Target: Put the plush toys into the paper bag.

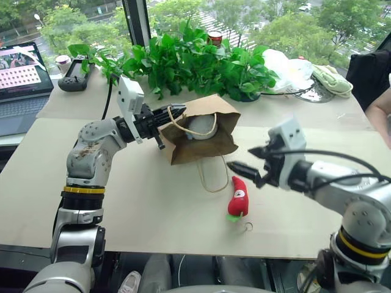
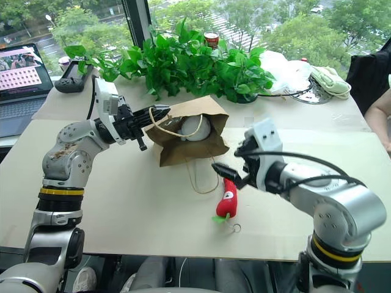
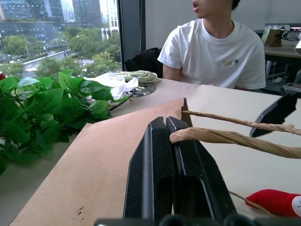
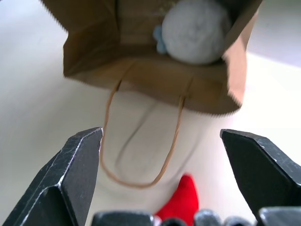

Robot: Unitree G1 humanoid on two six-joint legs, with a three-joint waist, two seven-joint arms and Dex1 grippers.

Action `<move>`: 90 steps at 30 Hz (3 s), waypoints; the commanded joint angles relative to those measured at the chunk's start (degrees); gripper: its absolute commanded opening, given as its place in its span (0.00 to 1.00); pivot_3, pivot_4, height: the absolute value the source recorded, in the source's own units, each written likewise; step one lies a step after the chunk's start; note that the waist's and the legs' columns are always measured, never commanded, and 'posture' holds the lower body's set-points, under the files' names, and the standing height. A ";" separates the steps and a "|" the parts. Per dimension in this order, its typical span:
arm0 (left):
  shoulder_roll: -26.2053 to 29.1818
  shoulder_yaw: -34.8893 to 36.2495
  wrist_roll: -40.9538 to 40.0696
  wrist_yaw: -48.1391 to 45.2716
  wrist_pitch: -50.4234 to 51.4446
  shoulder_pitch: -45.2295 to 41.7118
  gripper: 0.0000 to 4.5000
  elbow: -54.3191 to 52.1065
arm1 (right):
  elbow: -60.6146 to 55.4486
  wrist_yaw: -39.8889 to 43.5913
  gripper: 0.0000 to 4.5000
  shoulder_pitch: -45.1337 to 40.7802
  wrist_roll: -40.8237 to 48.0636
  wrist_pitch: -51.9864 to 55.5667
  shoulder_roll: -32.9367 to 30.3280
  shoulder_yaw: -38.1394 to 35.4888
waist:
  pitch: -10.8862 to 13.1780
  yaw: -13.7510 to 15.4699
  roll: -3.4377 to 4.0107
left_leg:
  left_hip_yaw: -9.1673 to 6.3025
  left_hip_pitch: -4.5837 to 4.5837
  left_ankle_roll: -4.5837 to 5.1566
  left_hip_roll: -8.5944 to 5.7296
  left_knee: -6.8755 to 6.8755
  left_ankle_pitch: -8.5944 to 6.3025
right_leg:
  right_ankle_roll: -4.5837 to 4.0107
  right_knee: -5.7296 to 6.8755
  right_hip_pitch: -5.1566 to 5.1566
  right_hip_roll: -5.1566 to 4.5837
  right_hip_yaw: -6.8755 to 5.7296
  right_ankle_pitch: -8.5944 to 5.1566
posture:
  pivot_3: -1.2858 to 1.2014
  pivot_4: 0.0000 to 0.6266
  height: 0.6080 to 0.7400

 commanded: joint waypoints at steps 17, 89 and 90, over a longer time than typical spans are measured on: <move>-0.31 0.03 -0.36 -1.18 -0.19 -2.50 0.00 0.38 | -5.48 -13.44 0.87 14.89 -7.89 0.88 2.58 12.66 | 0.00 0.36 0.00 | -0.09 0.07 -0.01 -0.05 0.11 0.00 | 0.04 -0.05 0.21 0.00 -0.01 -0.02 | 0.52 0.24 0.83; -1.03 -0.25 0.13 -1.74 -0.45 -2.09 0.00 0.71 | 7.96 -4.14 0.96 -15.23 -13.55 -2.58 9.85 17.31 | 0.05 0.51 0.09 | -0.24 -0.11 0.00 -0.05 0.10 0.01 | 0.01 0.00 0.10 0.05 -0.07 -0.01 | 0.52 0.24 0.83; -1.00 -0.29 0.13 -1.79 -0.50 -2.11 0.00 0.78 | 7.18 -4.30 0.96 -14.68 -13.38 -1.79 10.09 17.09 | 0.05 0.47 0.09 | -0.24 -0.11 0.00 -0.04 0.11 0.01 | 0.01 0.01 0.11 0.05 -0.07 -0.01 | 0.52 0.24 0.83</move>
